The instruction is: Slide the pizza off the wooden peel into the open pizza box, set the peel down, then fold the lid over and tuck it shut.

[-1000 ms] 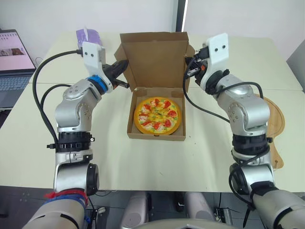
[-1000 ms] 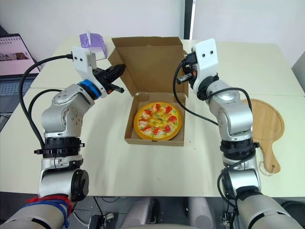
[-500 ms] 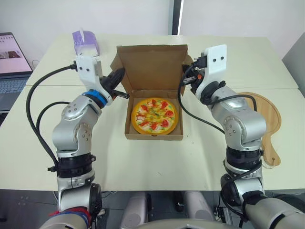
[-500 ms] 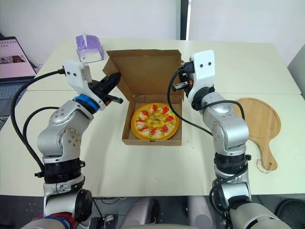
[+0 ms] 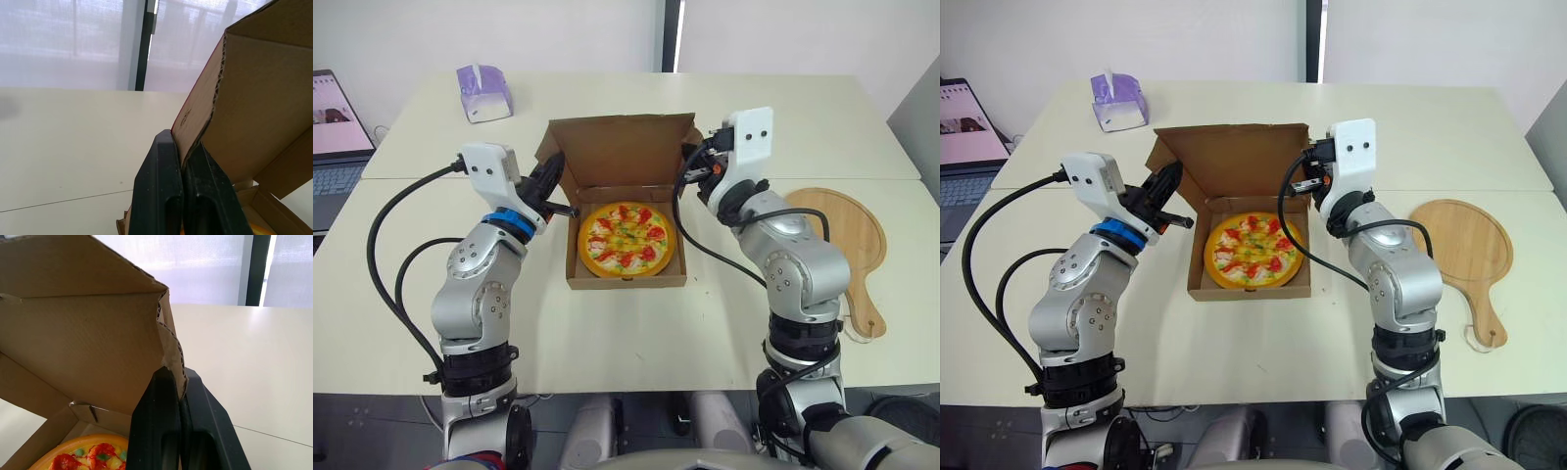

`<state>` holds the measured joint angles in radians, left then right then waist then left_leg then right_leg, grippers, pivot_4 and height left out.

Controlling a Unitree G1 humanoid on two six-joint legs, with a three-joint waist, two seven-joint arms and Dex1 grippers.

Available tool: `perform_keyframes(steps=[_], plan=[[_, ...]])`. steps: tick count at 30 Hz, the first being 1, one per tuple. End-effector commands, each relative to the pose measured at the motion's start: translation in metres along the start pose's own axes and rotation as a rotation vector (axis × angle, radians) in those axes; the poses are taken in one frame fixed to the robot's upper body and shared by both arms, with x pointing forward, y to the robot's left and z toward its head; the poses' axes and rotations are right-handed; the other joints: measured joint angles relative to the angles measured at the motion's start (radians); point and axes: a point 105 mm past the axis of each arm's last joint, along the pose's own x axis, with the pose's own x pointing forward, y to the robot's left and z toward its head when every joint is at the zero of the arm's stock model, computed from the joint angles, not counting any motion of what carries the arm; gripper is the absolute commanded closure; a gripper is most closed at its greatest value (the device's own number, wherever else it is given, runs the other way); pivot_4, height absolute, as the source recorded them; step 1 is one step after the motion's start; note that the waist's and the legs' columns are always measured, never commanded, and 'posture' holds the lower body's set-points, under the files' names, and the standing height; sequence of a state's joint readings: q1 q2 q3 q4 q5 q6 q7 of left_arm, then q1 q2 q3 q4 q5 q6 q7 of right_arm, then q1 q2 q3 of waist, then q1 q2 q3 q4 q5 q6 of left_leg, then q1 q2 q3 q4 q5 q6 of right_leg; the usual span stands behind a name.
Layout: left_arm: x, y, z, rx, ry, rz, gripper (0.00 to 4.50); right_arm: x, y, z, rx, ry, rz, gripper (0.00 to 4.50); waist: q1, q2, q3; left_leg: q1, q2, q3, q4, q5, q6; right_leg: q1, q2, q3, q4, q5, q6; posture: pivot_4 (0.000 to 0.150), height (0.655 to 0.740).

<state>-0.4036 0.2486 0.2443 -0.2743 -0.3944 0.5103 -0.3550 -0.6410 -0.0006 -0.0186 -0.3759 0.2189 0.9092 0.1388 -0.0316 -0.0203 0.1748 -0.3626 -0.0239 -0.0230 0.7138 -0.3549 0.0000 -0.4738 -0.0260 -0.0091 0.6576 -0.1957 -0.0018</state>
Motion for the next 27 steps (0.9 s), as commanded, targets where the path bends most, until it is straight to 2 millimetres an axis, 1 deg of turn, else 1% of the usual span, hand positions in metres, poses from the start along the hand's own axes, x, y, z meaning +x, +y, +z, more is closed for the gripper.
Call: perform_keyframes(steps=[1, 9, 12, 15, 24, 27], plan=[[0.005, -0.023, 0.01, 0.01, -0.049, -0.091, 4.46, 0.005, 0.033, 0.013, 0.017, -0.023, 0.134, 4.5, 0.0, 0.0, 0.0, 0.0, 0.0, 0.0, 0.0, 0.0, 0.0, 0.0, 0.0, 0.0, 0.0, 0.0, 0.0, 0.15, 0.74], [0.014, -0.021, 0.014, 0.023, -0.065, -0.095, 4.46, 0.018, 0.023, 0.029, 0.0, -0.037, 0.089, 4.5, 0.003, 0.0, 0.0, 0.0, 0.0, 0.0, 0.0, 0.0, 0.0, 0.0, 0.0, 0.0, 0.0, 0.0, 0.0, 0.15, 0.74], [0.017, -0.021, 0.016, 0.025, -0.073, -0.096, 4.46, 0.022, 0.021, 0.031, 0.006, -0.038, 0.081, 4.5, 0.003, 0.0, 0.0, 0.0, 0.0, 0.0, 0.0, 0.0, 0.0, 0.0, 0.0, -0.001, 0.0, 0.0, 0.0, 0.15, 0.74], [0.018, -0.023, 0.016, 0.023, -0.075, -0.1, 4.46, 0.024, 0.024, 0.03, 0.016, -0.03, 0.084, 4.5, 0.003, 0.0, 0.0, -0.001, 0.0, 0.0, 0.0, 0.0, 0.0, 0.0, 0.0, -0.001, -0.001, 0.0, 0.0, 0.15, 0.74], [0.015, -0.024, 0.013, 0.028, -0.068, -0.1, 4.46, 0.024, 0.041, 0.027, 0.071, -0.009, 0.12, 4.5, 0.003, 0.0, 0.0, -0.001, 0.0, 0.0, 0.0, 0.0, 0.0, 0.0, 0.0, 0.0, 0.0, 0.0, 0.0, 0.15, 0.74], [0.013, -0.025, 0.011, 0.028, -0.064, -0.1, 4.46, 0.021, 0.048, 0.025, 0.08, 0.006, 0.14, 4.5, 0.002, 0.0, 0.0, -0.001, 0.0, 0.0, 0.0, 0.0, 0.0, 0.0, 0.0, 0.0, 0.0, 0.0, 0.0, 0.15, 0.74]])
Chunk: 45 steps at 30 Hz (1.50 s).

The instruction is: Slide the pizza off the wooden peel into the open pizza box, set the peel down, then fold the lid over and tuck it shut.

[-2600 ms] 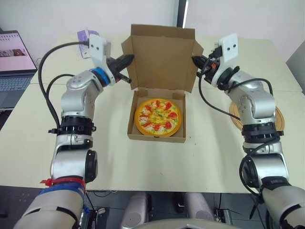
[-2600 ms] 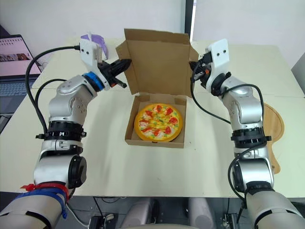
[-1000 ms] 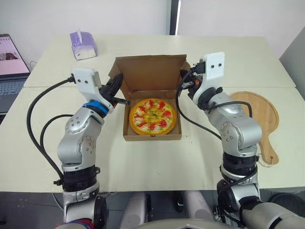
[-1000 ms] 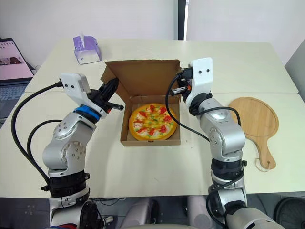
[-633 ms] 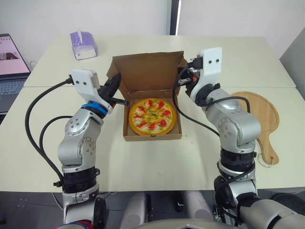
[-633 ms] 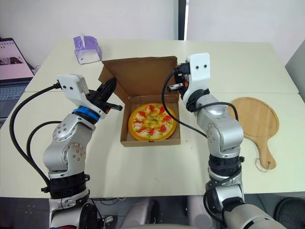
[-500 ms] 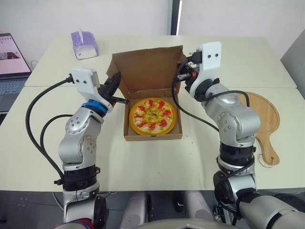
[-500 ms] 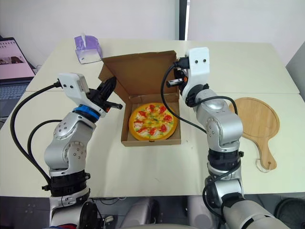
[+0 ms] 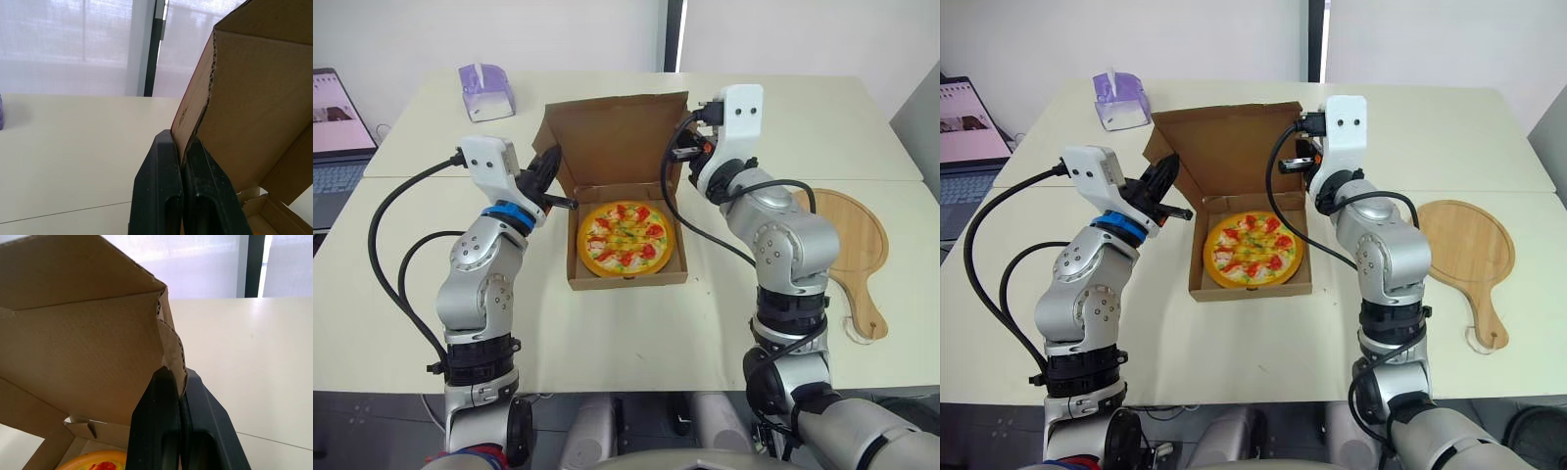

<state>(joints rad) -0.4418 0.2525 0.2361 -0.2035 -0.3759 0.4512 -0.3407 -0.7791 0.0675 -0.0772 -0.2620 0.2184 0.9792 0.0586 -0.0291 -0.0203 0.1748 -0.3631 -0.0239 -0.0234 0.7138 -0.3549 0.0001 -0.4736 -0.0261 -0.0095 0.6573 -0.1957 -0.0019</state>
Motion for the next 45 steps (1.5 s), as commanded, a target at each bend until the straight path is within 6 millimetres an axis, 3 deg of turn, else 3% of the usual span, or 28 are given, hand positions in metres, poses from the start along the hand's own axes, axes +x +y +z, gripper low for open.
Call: perform_keyframes(steps=[1, 15, 39, 42, 45], plan=[[0.003, -0.031, 0.01, 0.011, -0.041, -0.124, 4.46, -0.004, 0.049, 0.01, 0.003, -0.018, 0.196, 4.5, 0.0, 0.0, 0.0, 0.0, 0.0, 0.0, 0.0, 0.0, 0.0, 0.0, 0.0, 0.0, 0.0, 0.0, 0.0, 0.15, 0.74], [-0.026, -0.037, -0.003, 0.101, -0.026, -0.063, 4.46, -0.027, 0.047, -0.022, 0.017, 0.091, 0.261, 4.5, -0.003, 0.0, -0.002, 0.001, 0.0, 0.0, -0.001, 0.0, 0.0, 0.0, 0.0, 0.0, 0.0, 0.0, 0.0, 0.15, 0.74], [-0.044, -0.026, -0.019, 0.167, -0.02, 0.046, 4.46, -0.037, 0.041, -0.042, 0.0, 0.097, 0.302, 4.5, -0.004, -0.001, -0.007, 0.003, 0.001, 0.0, -0.001, -0.001, 0.002, 0.002, 0.001, 0.0, 0.0, 0.0, 0.0, 0.15, 0.74], [-0.046, -0.026, -0.019, 0.167, -0.014, 0.035, 3.9, -0.038, 0.041, -0.043, 0.0, 0.094, 0.302, 4.5, -0.004, -0.001, -0.007, 0.003, 0.001, 0.0, -0.001, -0.001, 0.003, 0.002, 0.001, 0.0, 0.0, 0.0, 0.0, 0.15, 0.74], [-0.052, -0.021, -0.02, 0.181, -0.004, 0.051, 2.87, -0.038, 0.041, -0.043, -0.003, 0.092, 0.302, 4.5, -0.004, -0.001, -0.007, 0.003, 0.001, 0.0, -0.001, -0.001, 0.002, 0.002, 0.001, 0.001, 0.0, 0.0, 0.0, 0.15, 0.74]])
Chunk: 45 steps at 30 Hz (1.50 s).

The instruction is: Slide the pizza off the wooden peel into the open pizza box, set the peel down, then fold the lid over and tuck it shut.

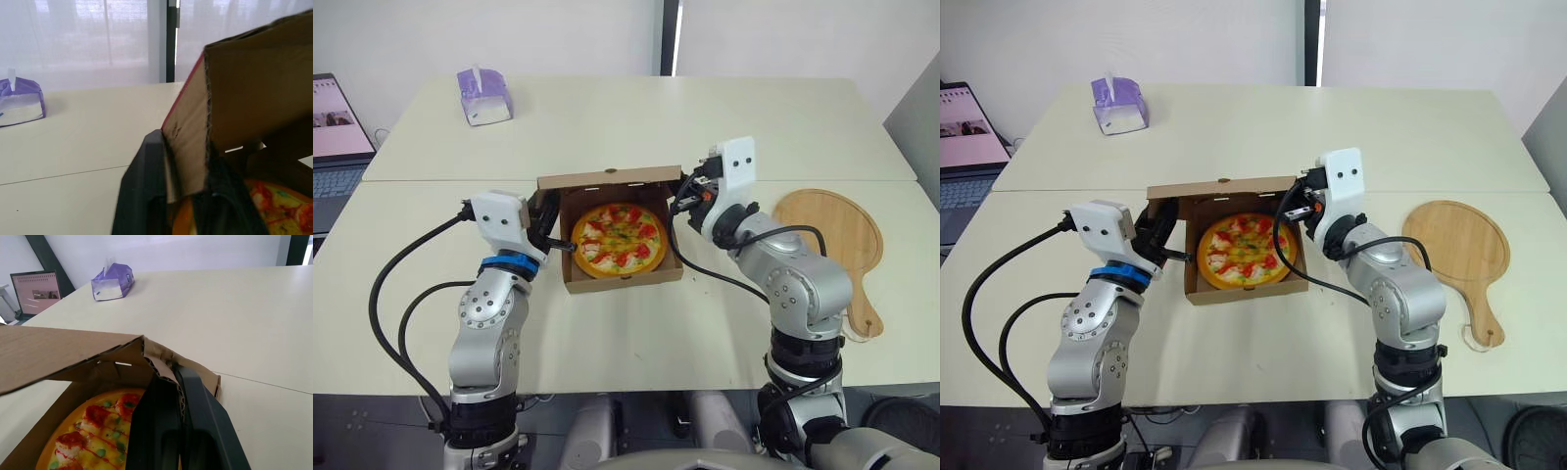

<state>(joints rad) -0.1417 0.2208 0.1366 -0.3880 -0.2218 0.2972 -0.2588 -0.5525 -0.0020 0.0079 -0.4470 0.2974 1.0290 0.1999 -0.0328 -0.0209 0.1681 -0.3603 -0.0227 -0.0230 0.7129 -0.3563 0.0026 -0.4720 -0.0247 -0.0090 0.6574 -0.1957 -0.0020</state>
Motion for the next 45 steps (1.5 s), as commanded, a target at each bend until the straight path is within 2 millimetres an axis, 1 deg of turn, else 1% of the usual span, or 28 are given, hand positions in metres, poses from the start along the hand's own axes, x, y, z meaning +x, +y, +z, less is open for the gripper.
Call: perform_keyframes(steps=[1, 3, 6, 8, 16, 18, 21, 22, 23, 24, 25, 27, 29, 31, 33, 35, 37, 40, 44, 45], plan=[[-0.007, -0.003, 0.011, 0.012, -0.036, -0.013, 2.59, 0.002, 0.028, -0.002, 0.0, 0.001, 0.133, 4.5, 0.0, 0.0, 0.0, 0.0, 0.0, 0.0, 0.0, 0.0, 0.0, 0.0, 0.0, 0.0, 0.0, 0.0, 0.0, 0.15, 0.74], [-0.014, -0.002, 0.01, 0.009, -0.024, -0.023, 1.95, 0.002, 0.028, -0.004, 0.0, 0.002, 0.131, 4.5, -0.001, 0.0, 0.0, 0.0, 0.0, 0.0, 0.0, 0.0, 0.0, 0.0, 0.0, 0.0, 0.0, 0.0, 0.0, 0.15, 0.74], [-0.024, 0.0, 0.008, 0.013, 0.002, -0.035, 1.95, 0.004, 0.027, -0.004, 0.001, 0.0, 0.133, 4.5, -0.001, 0.0, 0.0, 0.0, 0.001, 0.0, 0.0, 0.0, 0.0, 0.0, 0.0, 0.0, 0.0, 0.0, 0.0, 0.15, 0.74], [-0.031, 0.005, 0.008, 0.021, 0.015, -0.027, 1.95, 0.005, 0.027, -0.004, 0.001, -0.002, 0.134, 4.5, -0.001, 0.0, 0.0, 0.0, 0.001, 0.0, 0.0, 0.0, 0.0, 0.0, 0.0, 0.0, 0.0, 0.0, 0.0, 0.15, 0.74], [-0.049, 0.017, 0.004, 0.049, 0.069, -0.023, 1.95, 0.009, 0.03, -0.005, 0.005, -0.003, 0.152, 4.5, -0.001, 0.0, 0.0, 0.0, 0.001, 0.0, 0.0, 0.0, 0.001, 0.0, 0.0, 0.0, 0.0, 0.0, 0.0, 0.15, 0.74], [-0.06, 0.025, -0.001, 0.056, 0.113, -0.026, 1.95, 0.01, 0.03, -0.006, 0.004, -0.004, 0.155, 4.5, -0.003, 0.0, 0.0, 0.0, 0.001, 0.0, -0.001, 0.0, 0.001, 0.0, 0.0, 0.0, -0.001, 0.0, 0.0, 0.15, 0.74], [-0.08, 0.046, -0.011, 0.063, 0.206, -0.039, 1.95, 0.011, 0.03, -0.005, 0.002, -0.004, 0.159, 4.5, -0.003, 0.0, 0.0, 0.001, 0.002, 0.0, -0.001, -0.001, 0.001, 0.0, 0.001, 0.0, 0.0, -0.001, -0.001, 0.15, 0.74], [-0.084, 0.058, -0.011, 0.062, 0.233, -0.044, 1.95, 0.012, 0.03, -0.005, 0.002, -0.005, 0.162, 4.5, -0.002, 0.0, 0.0, 0.001, 0.002, 0.0, -0.001, -0.001, 0.001, 0.0, 0.001, -0.001, 0.0, -0.001, -0.001, 0.15, 0.74], [-0.086, 0.068, -0.009, 0.055, 0.248, -0.053, 2.12, 0.013, 0.03, -0.005, 0.001, -0.005, 0.163, 4.5, 0.0, 0.0, 0.0, 0.001, 0.002, -0.001, -0.001, -0.001, 0.002, 0.0, 0.001, -0.001, 0.0, -0.001, -0.001, 0.15, 0.74], [-0.084, 0.079, -0.003, 0.05, 0.256, -0.069, 2.32, 0.013, 0.03, -0.005, 0.001, -0.006, 0.165, 4.5, 0.001, 0.0, 0.0, 0.001, 0.002, -0.001, -0.001, -0.001, 0.002, 0.0, 0.001, -0.002, 0.0, -0.001, -0.002, 0.15, 0.74], [-0.075, 0.09, 0.008, 0.037, 0.25, -0.096, 2.52, 0.013, 0.031, -0.005, 0.0, -0.006, 0.167, 4.5, 0.002, 0.0, 0.0, 0.001, 0.002, -0.002, -0.001, -0.001, 0.001, 0.0, 0.002, -0.002, 0.0, -0.001, -0.002, 0.15, 0.74], [-0.06, 0.101, 0.027, 0.019, 0.238, -0.15, 3.12, 0.014, 0.031, -0.005, -0.001, -0.007, 0.169, 4.5, 0.006, -0.001, 0.0, 0.001, 0.002, -0.005, -0.001, 0.0, 0.0, 0.001, 0.003, -0.004, -0.001, -0.001, -0.002, 0.15, 0.74], [-0.043, 0.101, 0.044, 0.007, 0.236, -0.233, 3.79, 0.014, 0.031, -0.006, -0.003, -0.006, 0.168, 4.5, 0.005, -0.001, 0.0, 0.004, 0.001, -0.006, -0.001, 0.0, 0.0, 0.006, 0.003, -0.005, -0.002, -0.001, -0.002, 0.15, 0.74], [-0.031, 0.098, 0.057, -0.015, 0.237, -0.302, 4.46, 0.014, 0.032, -0.007, -0.01, -0.007, 0.168, 4.5, 0.002, 0.0, 0.0, 0.012, 0.001, -0.006, -0.003, 0.0, 0.0, 0.015, 0.003, -0.005, -0.006, -0.001, -0.002, 0.15, 0.74], [-0.015, 0.093, 0.071, -0.026, 0.236, -0.383, 4.46, 0.014, 0.032, -0.007, -0.022, -0.009, 0.166, 4.5, 0.0, 0.0, 0.0, 0.016, 0.001, -0.006, -0.006, 0.0, 0.001, 0.019, 0.004, -0.005, -0.011, -0.001, -0.002, 0.15, 0.74], [-0.003, 0.089, 0.08, -0.041, 0.248, -0.444, 4.46, 0.014, 0.032, -0.007, -0.037, -0.012, 0.167, 4.5, -0.004, -0.001, 0.0, 0.015, 0.0, -0.006, -0.007, 0.0, -0.001, 0.018, 0.004, -0.004, -0.011, -0.001, -0.002, 0.15, 0.74], [0.003, 0.083, 0.077, -0.04, 0.303, -0.506, 4.46, 0.013, 0.033, -0.007, -0.056, -0.013, 0.175, 4.5, -0.01, -0.001, 0.0, 0.016, 0.001, -0.004, -0.009, 0.002, -0.003, 0.017, 0.004, -0.003, -0.011, -0.001, -0.002, 0.15, 0.74], [0.007, 0.076, 0.065, -0.028, 0.412, -0.59, 4.46, 0.012, 0.035, -0.008, -0.083, -0.014, 0.189, 4.5, -0.019, -0.001, 0.0, 0.016, 0.001, -0.003, -0.013, 0.002, -0.004, 0.015, 0.004, -0.001, -0.013, -0.001, -0.002, 0.15, 0.74], [0.009, 0.075, 0.055, -0.01, 0.492, -0.647, 4.46, 0.011, 0.038, -0.01, -0.126, -0.014, 0.209, 4.5, -0.023, -0.001, 0.0, 0.015, 0.001, -0.003, -0.014, 0.002, -0.004, 0.014, 0.004, -0.001, -0.013, -0.001, -0.003, 0.15, 0.74], [0.011, 0.076, 0.053, -0.001, 0.501, -0.652, 4.49, 0.01, 0.039, -0.011, -0.14, -0.011, 0.216, 4.29, -0.022, -0.001, 0.0, 0.015, 0.001, -0.003, -0.014, 0.002, -0.004, 0.014, 0.004, -0.001, -0.013, -0.001, -0.003, 0.15, 0.74]])
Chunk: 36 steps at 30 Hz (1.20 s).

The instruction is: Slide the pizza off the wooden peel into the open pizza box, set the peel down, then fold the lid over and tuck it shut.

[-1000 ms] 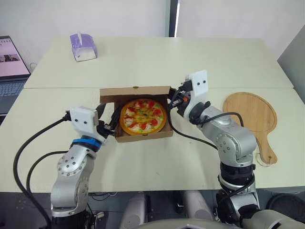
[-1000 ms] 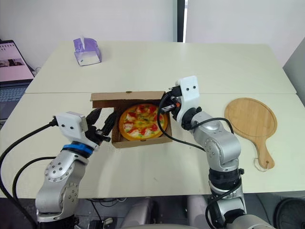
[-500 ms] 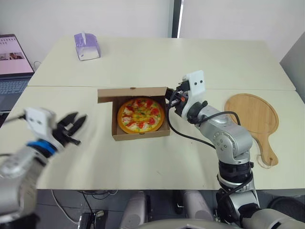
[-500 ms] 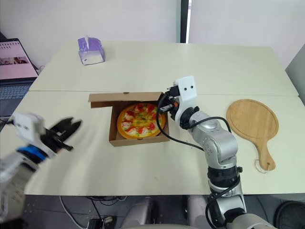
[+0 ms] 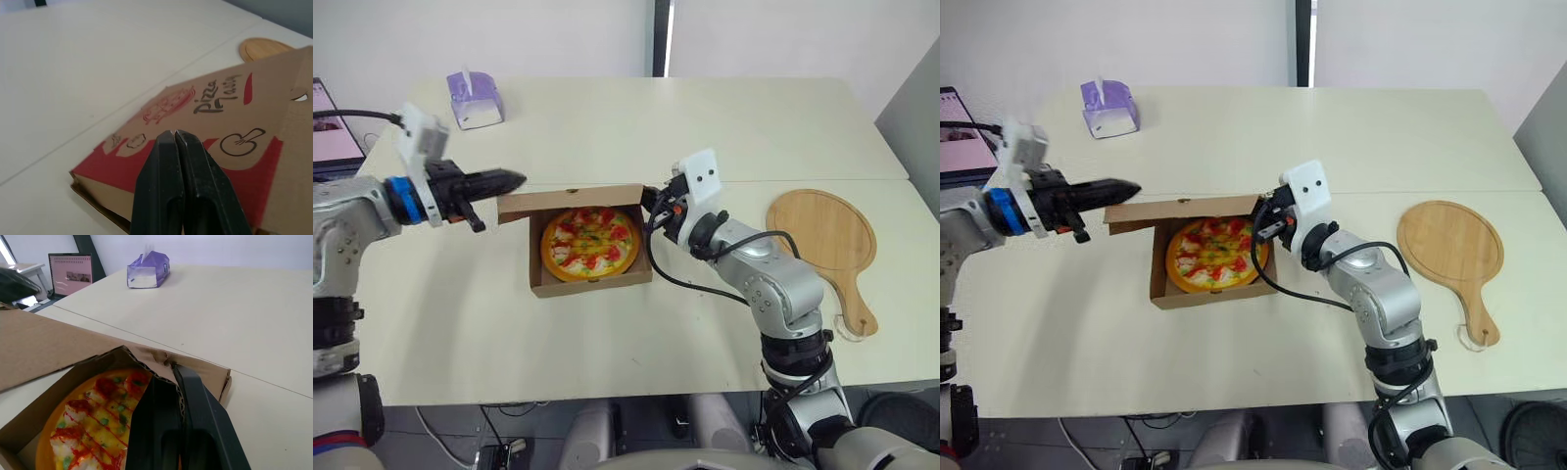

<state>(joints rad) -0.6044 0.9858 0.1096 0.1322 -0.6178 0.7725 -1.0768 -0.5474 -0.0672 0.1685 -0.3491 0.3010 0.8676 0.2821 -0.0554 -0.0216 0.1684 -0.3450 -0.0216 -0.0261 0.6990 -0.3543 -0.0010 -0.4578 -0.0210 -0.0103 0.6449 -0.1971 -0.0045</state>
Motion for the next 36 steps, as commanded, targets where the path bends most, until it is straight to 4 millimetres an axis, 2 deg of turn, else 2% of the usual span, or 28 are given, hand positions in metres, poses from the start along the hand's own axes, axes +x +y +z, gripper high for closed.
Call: perform_keyframes(steps=[1, 2, 9, 17, 20, 24, 29, 32, 36], plan=[[-0.004, 0.006, 0.008, 0.065, 0.036, -0.003, 4.5, -0.002, 0.012, 0.005, -0.049, -0.026, 0.055, 4.05, 0.001, 0.0, 0.0, 0.0, 0.0, 0.0, 0.0, 0.0, 0.0, 0.0, 0.0, 0.0, 0.0, 0.0, 0.0, 0.15, 0.74], [-0.002, 0.006, 0.008, 0.069, 0.044, -0.012, 4.5, -0.003, 0.013, 0.004, -0.061, -0.023, 0.069, 3.84, 0.001, 0.0, 0.0, 0.0, 0.0, 0.0, 0.0, 0.0, 0.0, 0.0, 0.0, 0.0, 0.0, 0.0, 0.0, 0.15, 0.74], [0.008, 0.01, 0.007, 0.101, 0.065, -0.05, 4.5, -0.016, 0.02, -0.005, -0.098, 0.045, 0.179, 1.47, 0.005, 0.0, 0.0, 0.0, 0.0, 0.0, 0.0, -0.001, 0.003, 0.0, 0.0, 0.0, 0.0, 0.0, 0.0, 0.15, 0.74], [0.014, 0.009, 0.003, 0.123, 0.088, -0.083, 4.5, -0.043, 0.012, -0.014, -0.193, 0.154, 0.318, 1.47, 0.019, -0.001, 0.0, -0.001, 0.0, 0.0, 0.001, -0.002, 0.004, 0.0, -0.001, -0.001, -0.001, 0.0, 0.0, 0.15, 0.74], [0.014, 0.009, 0.003, 0.126, 0.091, -0.085, 4.5, -0.047, 0.009, -0.015, -0.207, 0.167, 0.334, 1.47, 0.021, -0.001, 0.0, -0.001, 0.0, 0.0, 0.001, -0.002, 0.004, 0.0, -0.001, -0.001, -0.001, 0.0, 0.0, 0.15, 0.74], [0.018, 0.007, -0.002, 0.149, 0.11, -0.096, 4.5, -0.071, -0.007, -0.021, -0.279, 0.29, 0.462, 1.47, 0.027, -0.002, 0.001, -0.001, -0.001, 0.0, 0.001, -0.002, 0.004, 0.001, -0.001, -0.001, 0.0, 0.0, 0.0, 0.15, 0.74], [0.021, 0.005, -0.005, 0.16, 0.116, -0.101, 4.5, -0.066, -0.031, -0.009, -0.309, 0.261, 0.425, 1.47, 0.027, -0.004, 0.002, -0.001, 0.0, 0.0, 0.002, -0.002, 0.005, 0.002, -0.001, -0.001, 0.0, 0.0, 0.001, 0.15, 0.74], [0.023, 0.004, -0.005, 0.165, 0.115, -0.104, 4.5, -0.06, -0.047, 0.011, -0.311, 0.183, 0.382, 2.08, 0.025, -0.005, 0.003, -0.001, 0.0, 0.0, 0.002, -0.002, 0.004, 0.001, -0.001, -0.001, 0.001, 0.0, 0.0, 0.15, 0.74], [0.024, 0.003, -0.007, 0.178, 0.129, -0.113, 4.5, -0.054, -0.06, 0.032, -0.331, 0.122, 0.362, 3.44, 0.027, -0.004, 0.003, -0.001, 0.0, 0.0, 0.002, -0.002, 0.004, 0.001, -0.001, -0.001, 0.0, 0.0, 0.0, 0.15, 0.74]])
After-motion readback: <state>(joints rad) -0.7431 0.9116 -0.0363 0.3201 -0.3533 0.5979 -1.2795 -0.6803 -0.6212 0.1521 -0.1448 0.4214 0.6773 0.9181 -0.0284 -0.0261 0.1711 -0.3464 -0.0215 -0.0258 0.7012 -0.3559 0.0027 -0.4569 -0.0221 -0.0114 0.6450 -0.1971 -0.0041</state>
